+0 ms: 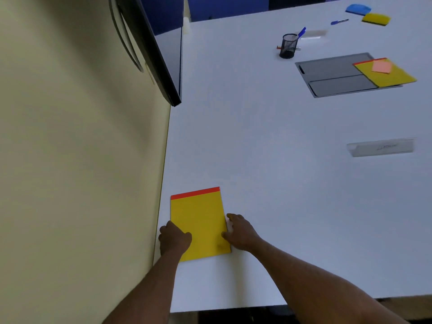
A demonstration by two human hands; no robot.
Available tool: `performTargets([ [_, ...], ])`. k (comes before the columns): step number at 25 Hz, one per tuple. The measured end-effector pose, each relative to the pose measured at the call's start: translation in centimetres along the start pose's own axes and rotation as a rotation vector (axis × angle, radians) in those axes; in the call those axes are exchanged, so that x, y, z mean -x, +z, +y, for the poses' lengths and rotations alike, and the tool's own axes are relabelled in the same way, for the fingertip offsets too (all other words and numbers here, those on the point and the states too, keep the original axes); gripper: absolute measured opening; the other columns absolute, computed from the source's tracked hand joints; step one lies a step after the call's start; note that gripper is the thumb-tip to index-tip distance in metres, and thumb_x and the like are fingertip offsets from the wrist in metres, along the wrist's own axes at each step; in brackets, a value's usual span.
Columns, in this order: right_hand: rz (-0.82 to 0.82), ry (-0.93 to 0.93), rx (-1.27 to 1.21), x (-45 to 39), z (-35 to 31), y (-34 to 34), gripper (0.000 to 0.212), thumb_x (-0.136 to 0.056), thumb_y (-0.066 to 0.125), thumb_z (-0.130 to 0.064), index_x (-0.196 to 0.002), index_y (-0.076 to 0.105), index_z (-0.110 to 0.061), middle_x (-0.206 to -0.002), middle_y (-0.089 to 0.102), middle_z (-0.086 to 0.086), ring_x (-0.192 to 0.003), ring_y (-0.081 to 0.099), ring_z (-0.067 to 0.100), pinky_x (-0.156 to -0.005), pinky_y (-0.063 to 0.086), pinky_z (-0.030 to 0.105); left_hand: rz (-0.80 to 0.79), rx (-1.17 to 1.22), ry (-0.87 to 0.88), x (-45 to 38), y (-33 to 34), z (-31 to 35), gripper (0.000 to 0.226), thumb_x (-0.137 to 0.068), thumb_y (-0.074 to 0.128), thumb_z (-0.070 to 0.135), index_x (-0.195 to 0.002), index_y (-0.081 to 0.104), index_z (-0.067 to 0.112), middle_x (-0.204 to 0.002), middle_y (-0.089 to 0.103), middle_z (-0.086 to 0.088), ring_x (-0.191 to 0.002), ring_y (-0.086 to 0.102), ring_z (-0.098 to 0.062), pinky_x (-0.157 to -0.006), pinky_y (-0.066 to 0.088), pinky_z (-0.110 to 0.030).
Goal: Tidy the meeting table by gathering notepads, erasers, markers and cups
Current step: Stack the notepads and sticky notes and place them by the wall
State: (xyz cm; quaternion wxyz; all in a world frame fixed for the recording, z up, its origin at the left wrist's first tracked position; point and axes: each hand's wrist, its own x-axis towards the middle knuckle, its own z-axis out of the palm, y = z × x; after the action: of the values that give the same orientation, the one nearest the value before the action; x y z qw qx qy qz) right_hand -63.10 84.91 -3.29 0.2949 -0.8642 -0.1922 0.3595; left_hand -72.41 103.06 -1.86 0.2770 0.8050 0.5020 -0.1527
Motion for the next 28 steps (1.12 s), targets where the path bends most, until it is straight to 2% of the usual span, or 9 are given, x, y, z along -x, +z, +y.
performTargets([
  [2, 0.048, -0.029, 0.079, 1.8, -0.4, -1.1, 0.07, -0.089, 0.061, -0.037, -0.147, 0.03, -0.013, -0.149, 0.037, 0.012, -0.135, 0.038, 0.027, -0.109, 0.036, 0.038, 0.025, -0.06, 0.105, 1.7, -0.6, 0.6, 0.069, -0.088, 0.064, 0.033, -0.142, 0.032, 0.002, -0.144, 0.038, -0.019, -0.13, 0.041, -0.036, -0.1, 0.041, -0.044],
  [5, 0.173, -0.106, 0.205, 3.7, -1.8, -3.5, 0.066, -0.091, 0.056, -0.042, -0.146, 0.032, -0.015, -0.151, 0.037, 0.011, -0.136, 0.038, 0.028, -0.108, 0.038, 0.042, 0.11, -0.143, 0.35, 3.9, -1.7, 2.5, 0.073, -0.093, 0.056, 0.044, -0.148, 0.03, 0.005, -0.153, 0.034, -0.015, -0.139, 0.035, -0.032, -0.11, 0.033, -0.042],
  [10, 0.453, -0.221, 0.301, 10.3, -5.3, -9.6, 0.059, -0.095, 0.049, -0.046, -0.143, 0.037, -0.014, -0.148, 0.042, 0.009, -0.134, 0.041, 0.027, -0.106, 0.039, 0.043, 0.285, -0.121, 0.701, 10.8, -5.1, 7.6, 0.066, -0.093, 0.056, 0.046, -0.143, 0.04, 0.006, -0.147, 0.046, -0.012, -0.137, 0.04, -0.029, -0.111, 0.032, -0.042],
  [14, 0.629, -0.239, 0.313, 16.0, -6.2, -15.1, 0.06, -0.095, 0.044, -0.052, -0.141, 0.04, -0.014, -0.147, 0.045, 0.008, -0.132, 0.043, 0.026, -0.104, 0.039, 0.043, 0.337, -0.078, 0.857, 16.0, -7.3, 13.0, 0.063, -0.095, 0.048, 0.048, -0.143, 0.042, 0.007, -0.155, 0.036, -0.01, -0.144, 0.029, -0.03, -0.115, 0.029, -0.046],
  [17, 0.803, -0.185, 0.336, 23.1, -3.3, -20.2, 0.06, -0.094, 0.042, -0.054, -0.14, 0.042, -0.015, -0.146, 0.046, 0.008, -0.131, 0.045, 0.026, -0.103, 0.039, 0.042, 0.353, -0.056, 1.051, 22.9, -7.3, 17.7, 0.061, -0.097, 0.045, 0.049, -0.143, 0.043, 0.009, -0.158, 0.031, -0.008, -0.146, 0.024, -0.029, -0.116, 0.026, -0.047],
  [22, 0.987, -0.106, 0.345, 32.7, 1.8, -26.9, 0.06, -0.094, 0.042, -0.055, -0.138, 0.046, -0.014, -0.144, 0.049, 0.007, -0.129, 0.046, 0.025, -0.101, 0.04, 0.04, 0.4, -0.034, 1.221, 33.0, -5.7, 24.5, 0.059, -0.099, 0.038, 0.051, -0.142, 0.046, 0.013, -0.158, 0.03, -0.007, -0.146, 0.024, -0.029, -0.116, 0.025, -0.046],
  [23, 0.993, -0.103, 0.346, 33.4, 1.9, -27.4, 0.059, -0.094, 0.042, -0.055, -0.137, 0.046, -0.014, -0.143, 0.05, 0.006, -0.128, 0.047, 0.024, -0.1, 0.041, 0.04, 0.43, -0.021, 1.234, 33.7, -6.0, 25.2, 0.058, -0.099, 0.037, 0.05, -0.142, 0.046, 0.012, -0.158, 0.032, -0.008, -0.145, 0.026, -0.029, -0.116, 0.026, -0.047],
  [27, 1.096, -0.03, 0.393, 42.8, 11.6, -32.9, 0.062, -0.094, 0.041, -0.057, -0.138, 0.045, -0.015, -0.144, 0.049, 0.006, -0.131, 0.044, 0.024, -0.104, 0.038, 0.039, 0.422, -0.052, 1.421, 45.4, 0.0, 32.9, 0.056, -0.101, 0.034, 0.047, -0.143, 0.044, 0.012, -0.157, 0.031, -0.01, -0.145, 0.025, -0.03, -0.117, 0.025, -0.048],
  [28, 1.069, -0.007, 0.409, 43.1, 12.1, -33.2, 0.063, -0.093, 0.04, -0.058, -0.14, 0.043, -0.015, -0.146, 0.046, 0.006, -0.134, 0.041, 0.024, -0.106, 0.036, 0.039, 0.441, -0.036, 1.419, 45.9, 0.1, 33.5, 0.056, -0.101, 0.033, 0.047, -0.144, 0.044, 0.012, -0.158, 0.03, -0.009, -0.146, 0.024, -0.03, -0.117, 0.023, -0.048],
])
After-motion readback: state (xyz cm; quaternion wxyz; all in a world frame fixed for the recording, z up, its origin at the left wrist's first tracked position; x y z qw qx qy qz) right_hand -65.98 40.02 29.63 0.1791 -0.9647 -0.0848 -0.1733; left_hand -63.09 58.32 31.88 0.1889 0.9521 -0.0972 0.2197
